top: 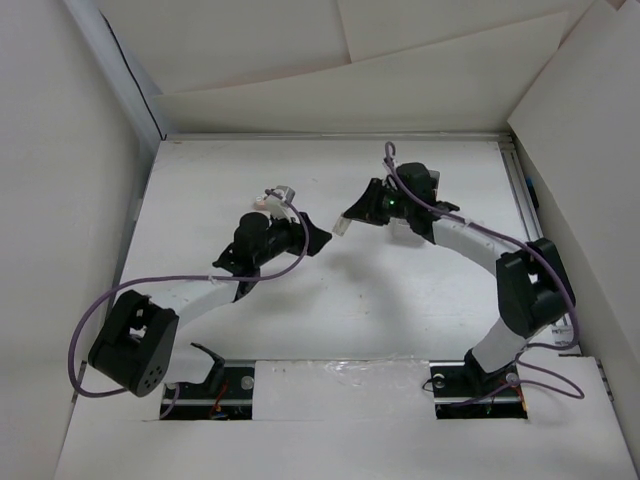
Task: Sort the stationery into containers
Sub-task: Pick up the stationery from the center of the board, then place the stationery in the storage box.
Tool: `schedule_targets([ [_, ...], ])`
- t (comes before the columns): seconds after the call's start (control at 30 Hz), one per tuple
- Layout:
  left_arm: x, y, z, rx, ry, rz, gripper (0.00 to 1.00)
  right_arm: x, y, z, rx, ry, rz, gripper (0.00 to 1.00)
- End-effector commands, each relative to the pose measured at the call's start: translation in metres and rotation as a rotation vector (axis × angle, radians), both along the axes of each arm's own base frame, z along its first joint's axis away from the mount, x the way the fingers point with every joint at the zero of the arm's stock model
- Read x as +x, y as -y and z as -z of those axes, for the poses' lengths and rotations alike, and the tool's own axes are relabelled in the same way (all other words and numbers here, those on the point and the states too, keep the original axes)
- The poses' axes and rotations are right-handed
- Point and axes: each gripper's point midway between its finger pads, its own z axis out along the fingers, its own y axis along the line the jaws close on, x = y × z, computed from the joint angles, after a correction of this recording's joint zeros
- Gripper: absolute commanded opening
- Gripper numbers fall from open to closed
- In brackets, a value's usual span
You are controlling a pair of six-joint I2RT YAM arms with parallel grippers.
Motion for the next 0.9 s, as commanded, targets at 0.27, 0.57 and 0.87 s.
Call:
schedule_targets([
  [0.27,0.018,-0.018,-0.004,-0.011,0.000,-0.152,0.60,0.037,0.113,-0.036,-0.030,0.148,0.376,0.06],
  [0.57,0.031,-0.043,0.015,0.023,-0.074,-0.289,0.60,0.047,0.208,-0.015,-0.218,0.138,0.759,0.06],
  [0.87,0.048,-0.075,0.042,0.115,-0.166,-0.508,0.59,0.050,0.221,-0.003,-0.303,0.118,0.840,0.06],
])
